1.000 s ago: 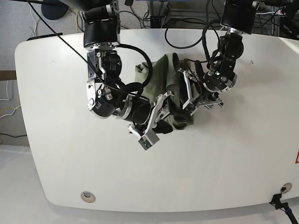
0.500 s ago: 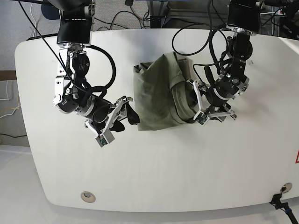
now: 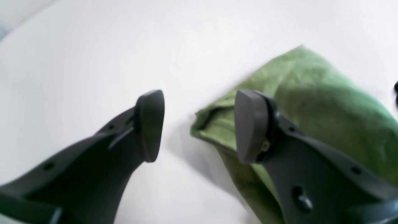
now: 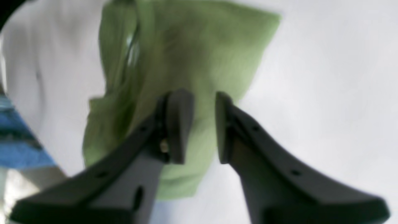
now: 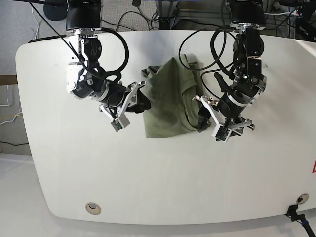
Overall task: Fold the T-shirt properly
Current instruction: 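Release the right gripper and regrasp the bundle's side with both grippers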
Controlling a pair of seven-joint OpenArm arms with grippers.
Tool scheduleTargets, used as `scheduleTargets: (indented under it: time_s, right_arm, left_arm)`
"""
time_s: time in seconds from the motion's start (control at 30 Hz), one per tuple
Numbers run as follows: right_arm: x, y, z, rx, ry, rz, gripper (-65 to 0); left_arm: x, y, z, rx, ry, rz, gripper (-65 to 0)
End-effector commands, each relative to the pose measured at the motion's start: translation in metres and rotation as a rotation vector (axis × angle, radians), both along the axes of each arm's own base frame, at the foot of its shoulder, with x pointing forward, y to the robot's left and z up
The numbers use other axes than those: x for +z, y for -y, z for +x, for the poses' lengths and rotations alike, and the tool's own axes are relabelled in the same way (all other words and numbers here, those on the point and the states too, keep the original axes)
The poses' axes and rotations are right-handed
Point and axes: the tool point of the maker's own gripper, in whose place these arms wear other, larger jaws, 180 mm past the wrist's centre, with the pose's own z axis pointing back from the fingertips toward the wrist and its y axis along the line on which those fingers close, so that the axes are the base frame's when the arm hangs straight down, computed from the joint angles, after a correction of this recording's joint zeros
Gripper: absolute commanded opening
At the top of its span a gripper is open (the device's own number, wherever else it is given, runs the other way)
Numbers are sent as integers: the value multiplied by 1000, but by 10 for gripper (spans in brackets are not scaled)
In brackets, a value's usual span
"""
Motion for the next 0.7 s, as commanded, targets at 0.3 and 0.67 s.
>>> scheduleTargets:
  time_s: [0.3, 0.67]
  right_arm:
    - [8, -47, -1, 31, 21, 124, -557]
    - [51, -53, 77, 41, 142, 112, -559]
  left_arm:
    - [24, 4, 1, -11, 76, -21, -320]
    - [-20, 62, -62, -169, -70, -54, -320]
